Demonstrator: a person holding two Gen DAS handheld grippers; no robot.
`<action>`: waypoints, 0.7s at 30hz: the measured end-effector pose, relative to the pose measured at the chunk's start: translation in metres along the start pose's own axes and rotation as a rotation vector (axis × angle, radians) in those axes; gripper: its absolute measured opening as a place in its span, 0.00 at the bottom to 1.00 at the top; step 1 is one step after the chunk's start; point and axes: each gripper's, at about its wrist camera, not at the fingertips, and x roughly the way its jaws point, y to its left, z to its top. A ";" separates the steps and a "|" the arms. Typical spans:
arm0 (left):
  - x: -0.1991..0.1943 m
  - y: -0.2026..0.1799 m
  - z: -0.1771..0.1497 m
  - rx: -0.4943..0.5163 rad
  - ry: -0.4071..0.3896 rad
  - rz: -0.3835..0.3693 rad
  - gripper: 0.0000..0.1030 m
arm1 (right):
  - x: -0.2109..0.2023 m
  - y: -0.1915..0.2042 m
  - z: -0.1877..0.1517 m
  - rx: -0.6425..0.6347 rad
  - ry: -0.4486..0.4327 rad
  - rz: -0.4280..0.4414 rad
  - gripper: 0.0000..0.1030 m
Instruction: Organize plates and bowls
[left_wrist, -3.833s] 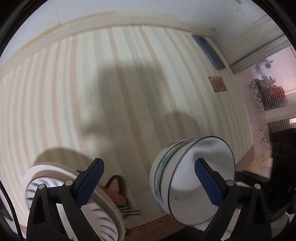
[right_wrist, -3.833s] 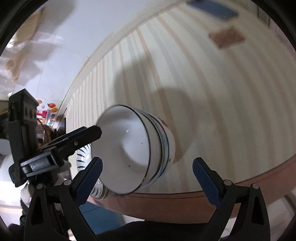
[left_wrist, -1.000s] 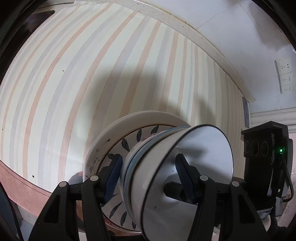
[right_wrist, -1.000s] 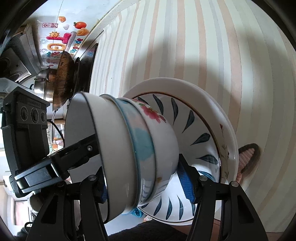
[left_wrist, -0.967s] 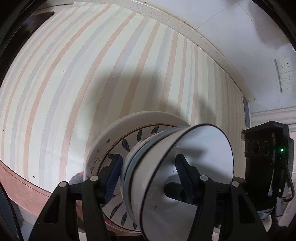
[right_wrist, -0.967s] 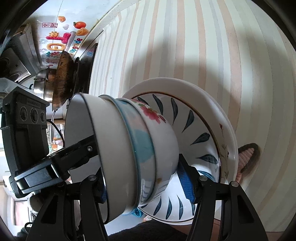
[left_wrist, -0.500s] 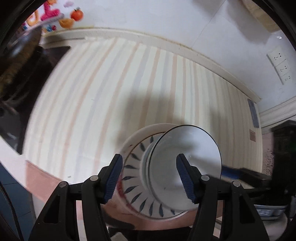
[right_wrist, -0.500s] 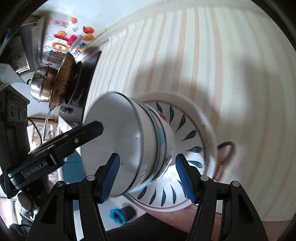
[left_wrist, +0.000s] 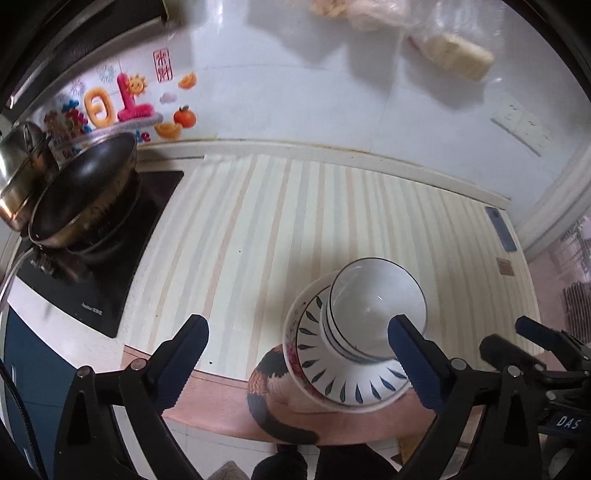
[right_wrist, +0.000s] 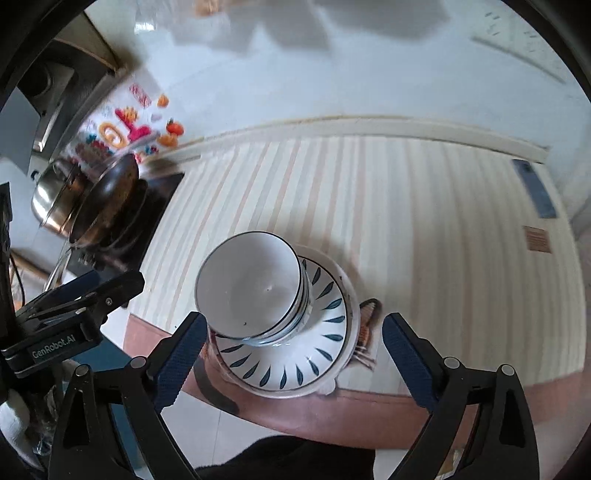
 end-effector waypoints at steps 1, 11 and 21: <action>-0.009 0.000 -0.003 0.018 -0.019 -0.003 0.97 | -0.009 0.004 -0.004 0.009 -0.019 -0.009 0.96; -0.109 0.003 -0.040 0.044 -0.170 -0.007 0.97 | -0.106 0.037 -0.064 0.047 -0.150 -0.057 0.96; -0.194 0.003 -0.093 0.009 -0.276 0.034 0.99 | -0.207 0.074 -0.125 -0.045 -0.305 -0.116 0.98</action>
